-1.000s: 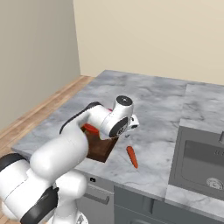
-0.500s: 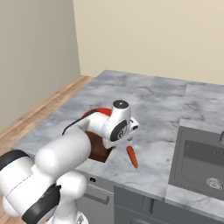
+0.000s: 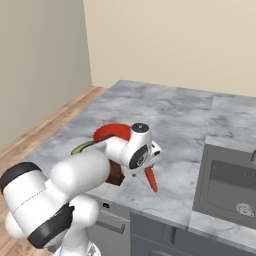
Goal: Place the two vegetables and bowl onto the tray for setting up a vegetable dip station.
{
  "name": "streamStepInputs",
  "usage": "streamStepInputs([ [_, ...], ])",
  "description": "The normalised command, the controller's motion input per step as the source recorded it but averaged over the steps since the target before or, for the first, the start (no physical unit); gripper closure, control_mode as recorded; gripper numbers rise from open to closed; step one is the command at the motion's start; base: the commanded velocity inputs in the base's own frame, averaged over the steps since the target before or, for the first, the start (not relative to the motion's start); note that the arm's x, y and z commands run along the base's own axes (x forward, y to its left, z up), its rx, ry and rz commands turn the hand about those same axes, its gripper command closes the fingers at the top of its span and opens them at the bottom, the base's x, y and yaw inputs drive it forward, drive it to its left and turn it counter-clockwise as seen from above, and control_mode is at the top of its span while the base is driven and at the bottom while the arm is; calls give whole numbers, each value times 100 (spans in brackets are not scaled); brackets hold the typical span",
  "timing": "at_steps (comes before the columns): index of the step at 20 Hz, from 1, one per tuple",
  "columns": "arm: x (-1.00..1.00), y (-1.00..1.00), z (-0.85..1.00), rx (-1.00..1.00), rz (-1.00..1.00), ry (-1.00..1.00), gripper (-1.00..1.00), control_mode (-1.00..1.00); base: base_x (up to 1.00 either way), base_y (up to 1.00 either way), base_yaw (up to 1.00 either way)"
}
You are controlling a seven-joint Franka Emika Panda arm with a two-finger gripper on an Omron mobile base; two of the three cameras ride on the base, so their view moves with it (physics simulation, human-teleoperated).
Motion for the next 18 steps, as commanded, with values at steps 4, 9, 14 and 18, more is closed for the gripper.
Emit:
streamStepInputs([
  [4, 16, -13, -27, 0, -2, 7, -100, -100, 0, 0, 0],
  [9, 8, -12, -24, 0, 0, 3, -100, -100, 0, 0, 0],
  [14, 14, -17, -16, 0, 0, 0, -100, -100, 0, 0, 0],
  [18, 19, -16, -15, 0, 0, 1, -100, -100, 0, 0, 0],
])
